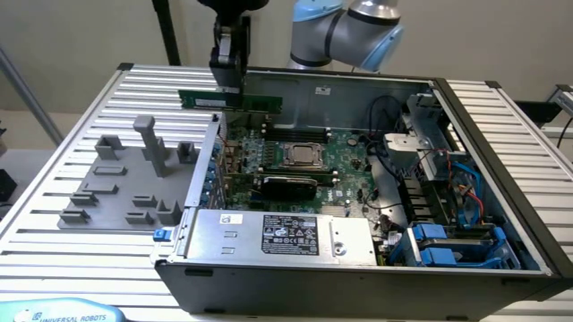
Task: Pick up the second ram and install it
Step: 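Pick up the second ram and move it above second insertion slot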
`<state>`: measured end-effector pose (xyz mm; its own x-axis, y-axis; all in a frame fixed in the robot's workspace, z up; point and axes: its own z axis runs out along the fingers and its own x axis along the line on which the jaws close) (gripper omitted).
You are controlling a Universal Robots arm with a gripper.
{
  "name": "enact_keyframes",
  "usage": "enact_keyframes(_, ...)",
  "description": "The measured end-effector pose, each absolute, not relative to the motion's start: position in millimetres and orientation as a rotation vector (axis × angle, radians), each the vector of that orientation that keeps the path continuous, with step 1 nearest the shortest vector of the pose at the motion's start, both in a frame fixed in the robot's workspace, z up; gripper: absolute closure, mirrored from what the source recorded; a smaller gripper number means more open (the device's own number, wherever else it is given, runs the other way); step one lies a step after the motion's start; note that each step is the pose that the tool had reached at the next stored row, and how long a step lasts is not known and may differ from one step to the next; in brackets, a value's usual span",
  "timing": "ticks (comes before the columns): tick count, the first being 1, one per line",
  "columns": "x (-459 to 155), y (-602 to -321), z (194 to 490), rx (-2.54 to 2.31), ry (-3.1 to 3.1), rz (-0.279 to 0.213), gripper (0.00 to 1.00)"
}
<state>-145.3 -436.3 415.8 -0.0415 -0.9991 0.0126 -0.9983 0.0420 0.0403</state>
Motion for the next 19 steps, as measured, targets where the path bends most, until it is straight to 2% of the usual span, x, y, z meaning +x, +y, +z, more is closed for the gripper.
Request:
enact_keyframes(9, -104, -427, 405, 2.149, -2.241, -0.032, 0.86)
enact_keyframes(19, -79, -401, 388, 2.149, -2.241, -0.032, 0.86)
